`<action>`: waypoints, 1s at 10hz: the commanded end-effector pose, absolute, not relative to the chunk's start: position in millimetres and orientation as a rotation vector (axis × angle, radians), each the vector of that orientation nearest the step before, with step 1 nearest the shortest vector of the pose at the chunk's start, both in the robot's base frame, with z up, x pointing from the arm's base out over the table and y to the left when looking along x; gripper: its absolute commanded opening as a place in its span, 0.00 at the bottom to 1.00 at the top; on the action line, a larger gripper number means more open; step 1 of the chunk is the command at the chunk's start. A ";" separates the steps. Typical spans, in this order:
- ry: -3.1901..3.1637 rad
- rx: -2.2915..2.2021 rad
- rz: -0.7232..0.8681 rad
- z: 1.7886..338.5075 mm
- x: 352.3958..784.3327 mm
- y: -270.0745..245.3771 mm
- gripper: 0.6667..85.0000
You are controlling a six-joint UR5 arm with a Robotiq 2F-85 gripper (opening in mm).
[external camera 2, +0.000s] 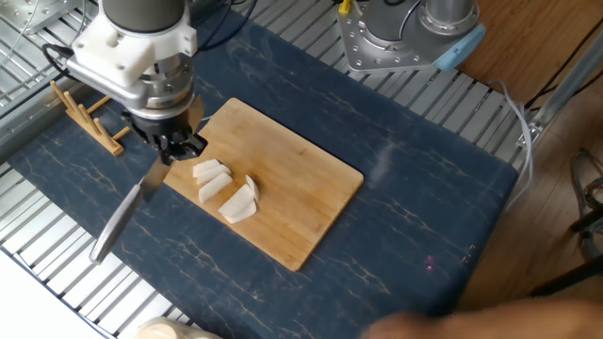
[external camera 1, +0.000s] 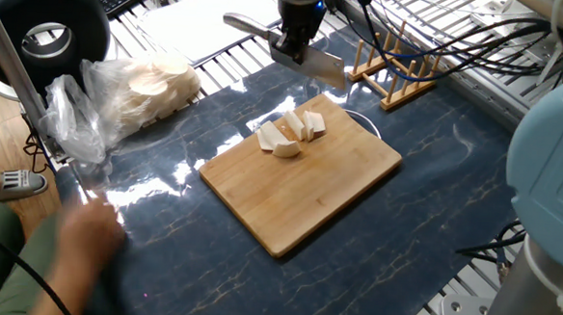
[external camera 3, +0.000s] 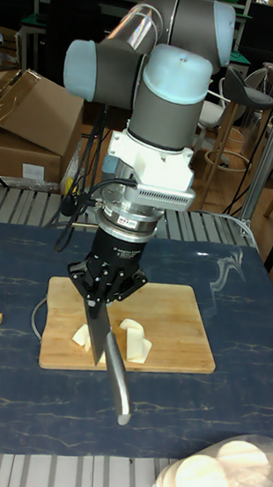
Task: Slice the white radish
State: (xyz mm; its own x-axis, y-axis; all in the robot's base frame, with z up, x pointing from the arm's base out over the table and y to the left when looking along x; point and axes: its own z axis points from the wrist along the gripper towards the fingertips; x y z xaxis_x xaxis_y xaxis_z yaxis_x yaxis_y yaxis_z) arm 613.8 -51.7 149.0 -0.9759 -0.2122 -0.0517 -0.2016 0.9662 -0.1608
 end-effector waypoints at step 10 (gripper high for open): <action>3.123 -0.279 -0.231 169.1 586.9 -48.2 0.00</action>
